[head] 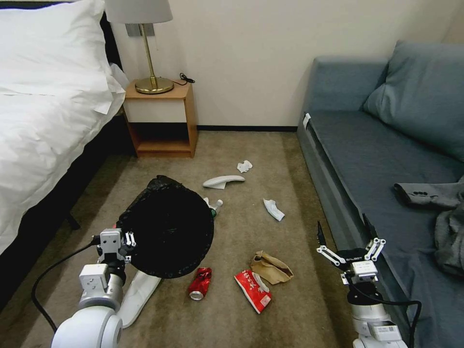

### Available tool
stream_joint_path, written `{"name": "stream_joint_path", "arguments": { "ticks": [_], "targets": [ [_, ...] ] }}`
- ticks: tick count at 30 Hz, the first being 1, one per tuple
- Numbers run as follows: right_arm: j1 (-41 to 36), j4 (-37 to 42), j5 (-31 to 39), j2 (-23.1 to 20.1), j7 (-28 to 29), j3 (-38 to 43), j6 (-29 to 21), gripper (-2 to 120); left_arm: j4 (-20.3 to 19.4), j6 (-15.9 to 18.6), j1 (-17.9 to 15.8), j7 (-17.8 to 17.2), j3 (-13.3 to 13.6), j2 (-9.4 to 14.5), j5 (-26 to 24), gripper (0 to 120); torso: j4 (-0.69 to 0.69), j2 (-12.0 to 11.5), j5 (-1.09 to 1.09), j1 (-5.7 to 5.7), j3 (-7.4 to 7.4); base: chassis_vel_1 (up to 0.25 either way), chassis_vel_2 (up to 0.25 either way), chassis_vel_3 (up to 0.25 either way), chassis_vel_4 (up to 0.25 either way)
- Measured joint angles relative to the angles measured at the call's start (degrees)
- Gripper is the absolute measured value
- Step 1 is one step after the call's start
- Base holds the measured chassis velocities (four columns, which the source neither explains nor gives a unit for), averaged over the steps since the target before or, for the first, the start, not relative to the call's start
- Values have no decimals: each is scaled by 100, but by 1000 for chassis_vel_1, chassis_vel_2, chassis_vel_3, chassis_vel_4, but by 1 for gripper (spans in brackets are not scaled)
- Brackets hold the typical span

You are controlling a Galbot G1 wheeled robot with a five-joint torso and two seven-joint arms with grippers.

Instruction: Pick up the trash bin, then pick up the garbage on the floor and place it into the trash bin.

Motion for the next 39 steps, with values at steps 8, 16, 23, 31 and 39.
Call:
{"name": "stream_joint_path", "arguments": {
  "ticks": [8,16,23,31,39],
  "targets": [
    [3,-36,12,1,-21,5,72,100,6,-4,5,0,0,-4,1,2,0,0,0,1,0,0,0,0,0],
    [-11,-36,5,7,-31,7,89,100,10,-6,0,1,4,2,-2,2,0,0,0,0,0,52,64,-67,-55],
    [-9,-30,-235,20,-1,-4,126,100,41,-7,-8,10,25,2,9,2,0,0,1,0,0,187,175,-173,-205],
    [23,-53,-460,32,186,-34,199,100,48,-7,-28,-1,26,-1,21,2,2,0,-1,1,0,134,140,-128,-131],
    [24,60,-831,-94,555,-112,180,100,-119,248,93,-107,302,80,-335,2,0,0,2,0,0,-21,-14,18,12]
  ]
}}
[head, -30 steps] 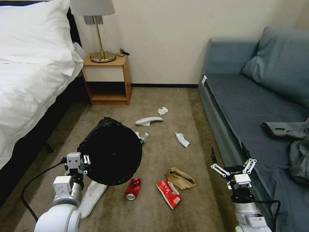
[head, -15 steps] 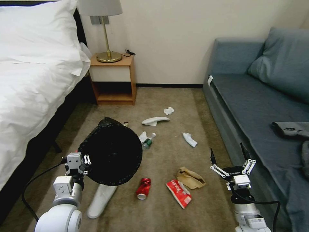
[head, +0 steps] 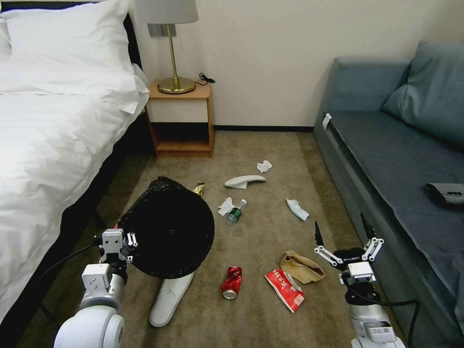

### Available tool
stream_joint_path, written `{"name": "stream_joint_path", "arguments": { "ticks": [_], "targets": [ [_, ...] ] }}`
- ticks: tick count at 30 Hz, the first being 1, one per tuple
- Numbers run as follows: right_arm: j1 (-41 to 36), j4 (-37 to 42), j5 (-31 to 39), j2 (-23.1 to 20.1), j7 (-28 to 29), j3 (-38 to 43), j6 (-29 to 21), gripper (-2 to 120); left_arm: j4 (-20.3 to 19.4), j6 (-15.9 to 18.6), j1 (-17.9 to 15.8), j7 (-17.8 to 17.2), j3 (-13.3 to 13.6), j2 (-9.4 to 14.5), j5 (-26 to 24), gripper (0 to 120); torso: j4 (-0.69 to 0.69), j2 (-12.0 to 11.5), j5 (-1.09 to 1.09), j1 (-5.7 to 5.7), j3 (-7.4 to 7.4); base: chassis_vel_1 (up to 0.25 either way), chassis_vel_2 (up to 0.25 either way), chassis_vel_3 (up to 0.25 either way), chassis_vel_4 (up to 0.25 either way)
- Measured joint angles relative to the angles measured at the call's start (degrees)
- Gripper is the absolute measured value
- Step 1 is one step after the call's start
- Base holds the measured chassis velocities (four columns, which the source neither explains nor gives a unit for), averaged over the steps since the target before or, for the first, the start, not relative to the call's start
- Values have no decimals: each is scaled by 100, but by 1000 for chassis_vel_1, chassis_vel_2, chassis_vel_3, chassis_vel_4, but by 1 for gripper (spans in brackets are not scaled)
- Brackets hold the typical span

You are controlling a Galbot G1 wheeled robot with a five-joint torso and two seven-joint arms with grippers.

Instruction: Pick up the trash bin, then pick up the garbage on the floor and place it into the trash bin.

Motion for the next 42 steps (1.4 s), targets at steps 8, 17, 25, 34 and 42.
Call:
{"name": "stream_joint_path", "arguments": {
  "ticks": [8,17,25,34,42],
  "targets": [
    [4,88,-475,-312,421,-134,-201,100,-179,435,31,-348,266,269,-551,2,0,0,-3,0,0,0,0,0,0],
    [588,-237,-241,-542,584,-276,-699,100,-43,453,-11,-266,149,386,-562,2,2,0,-3,0,0,0,0,0,0],
    [1156,-479,1938,-1895,772,-1156,-2314,100,-265,444,-7,-187,116,421,-417,2,0,0,-2,0,0,0,0,0,0],
    [1463,-650,3902,-2848,443,-1973,-3363,100,-234,301,-63,-89,165,248,-245,2,1,0,-2,0,1,0,0,0,0],
    [1283,-472,4766,-3484,366,-2314,-4256,100,-185,311,-286,-77,163,297,-270,2,0,0,-2,0,0,0,0,0,0]
  ]
}}
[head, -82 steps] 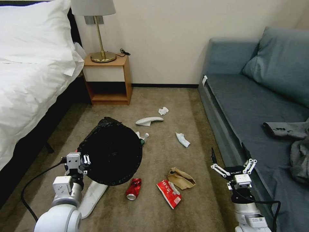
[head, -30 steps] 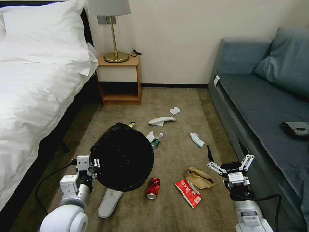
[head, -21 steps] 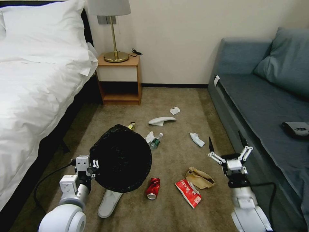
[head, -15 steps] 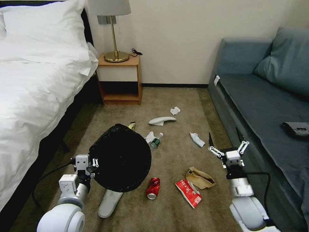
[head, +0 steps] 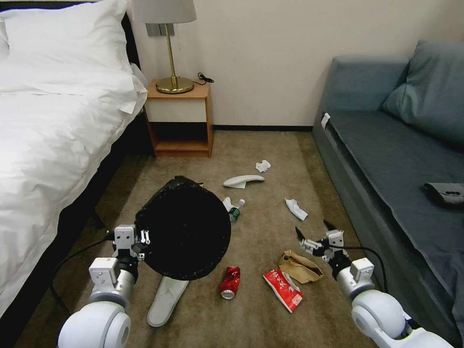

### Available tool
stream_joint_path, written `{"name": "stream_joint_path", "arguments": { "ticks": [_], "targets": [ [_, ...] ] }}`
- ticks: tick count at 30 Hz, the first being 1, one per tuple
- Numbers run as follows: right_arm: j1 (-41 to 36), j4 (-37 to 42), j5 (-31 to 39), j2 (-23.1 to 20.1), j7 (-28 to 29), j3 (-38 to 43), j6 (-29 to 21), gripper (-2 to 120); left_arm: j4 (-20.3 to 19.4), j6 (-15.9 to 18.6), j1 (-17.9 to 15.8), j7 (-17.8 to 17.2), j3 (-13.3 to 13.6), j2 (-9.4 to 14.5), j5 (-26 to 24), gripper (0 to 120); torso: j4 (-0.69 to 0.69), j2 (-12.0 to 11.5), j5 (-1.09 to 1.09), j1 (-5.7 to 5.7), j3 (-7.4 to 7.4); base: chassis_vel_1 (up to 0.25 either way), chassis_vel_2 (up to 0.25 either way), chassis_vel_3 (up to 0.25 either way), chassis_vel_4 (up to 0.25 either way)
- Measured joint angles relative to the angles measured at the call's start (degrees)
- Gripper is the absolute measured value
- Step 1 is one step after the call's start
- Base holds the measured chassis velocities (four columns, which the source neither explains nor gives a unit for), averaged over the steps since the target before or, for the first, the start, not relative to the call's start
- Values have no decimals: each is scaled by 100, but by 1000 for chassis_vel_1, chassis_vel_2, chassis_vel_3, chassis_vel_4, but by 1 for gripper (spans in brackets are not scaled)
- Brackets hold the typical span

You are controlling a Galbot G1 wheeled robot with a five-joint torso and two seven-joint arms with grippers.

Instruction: Pick up the trash bin, then pick up the garbage on the floor and place it into the trash bin.

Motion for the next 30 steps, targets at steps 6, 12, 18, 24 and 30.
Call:
{"name": "stream_joint_path", "arguments": {
  "ticks": [6,12,18,24,30],
  "targets": [
    [-144,-147,22,-386,-91,-227,-371,100,43,-129,16,56,50,-208,210,2,1,0,-1,0,0,0,0,0,0],
    [-146,-684,-201,-449,-237,-502,-380,100,14,-192,73,116,136,-397,387,2,0,0,1,0,0,0,0,0,0],
    [-51,-964,-287,-356,-317,-641,-339,100,-41,-193,135,150,47,-331,392,2,1,0,0,0,0,0,0,0,0],
    [17,-1222,-413,-292,-510,-643,-252,100,54,-198,109,170,-112,-108,410,2,1,0,-1,0,0,0,0,0,0],
    [188,-1612,-664,-144,-753,-711,-65,100,167,-201,45,174,-138,25,422,2,0,0,-1,0,0,0,0,0,0]
  ]
}}
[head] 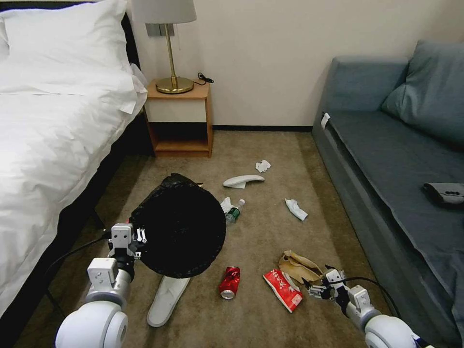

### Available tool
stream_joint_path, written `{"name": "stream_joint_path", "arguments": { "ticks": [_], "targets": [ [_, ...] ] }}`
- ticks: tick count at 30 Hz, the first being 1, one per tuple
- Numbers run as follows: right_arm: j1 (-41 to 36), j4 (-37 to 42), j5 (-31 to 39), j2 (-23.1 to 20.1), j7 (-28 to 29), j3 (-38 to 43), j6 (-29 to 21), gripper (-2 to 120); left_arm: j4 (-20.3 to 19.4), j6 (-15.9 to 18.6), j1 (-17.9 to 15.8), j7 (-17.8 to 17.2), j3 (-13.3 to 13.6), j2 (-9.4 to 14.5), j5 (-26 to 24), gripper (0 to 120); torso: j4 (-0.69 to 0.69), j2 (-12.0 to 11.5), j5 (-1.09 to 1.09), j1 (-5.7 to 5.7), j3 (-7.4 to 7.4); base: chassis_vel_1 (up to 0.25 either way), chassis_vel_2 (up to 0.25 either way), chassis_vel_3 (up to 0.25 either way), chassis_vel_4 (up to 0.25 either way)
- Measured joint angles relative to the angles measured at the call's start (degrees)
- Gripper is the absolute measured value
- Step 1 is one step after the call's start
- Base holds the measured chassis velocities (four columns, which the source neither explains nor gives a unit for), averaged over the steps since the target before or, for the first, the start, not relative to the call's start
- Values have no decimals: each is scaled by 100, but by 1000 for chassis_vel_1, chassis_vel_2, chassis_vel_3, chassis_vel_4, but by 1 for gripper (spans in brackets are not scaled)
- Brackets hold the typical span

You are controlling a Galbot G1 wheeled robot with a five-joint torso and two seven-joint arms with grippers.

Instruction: Pick up the trash bin, then pick up the garbage on the floor and place it into the trash bin.

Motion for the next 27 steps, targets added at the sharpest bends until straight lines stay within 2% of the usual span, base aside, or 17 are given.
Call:
{"name": "stream_joint_path", "arguments": {
  "ticks": [17,27],
  "targets": [
    [759,-695,-226,339,-162,-521,246,100,-4,-4,79,38,2,35,68,2,0,1,0,0,0,0,0,0,0],
    [1217,-1128,-368,558,-365,-732,426,100,-65,-39,215,42,-20,-41,162,2,0,0,0,0,0,0,0,0,0]
  ]
}}
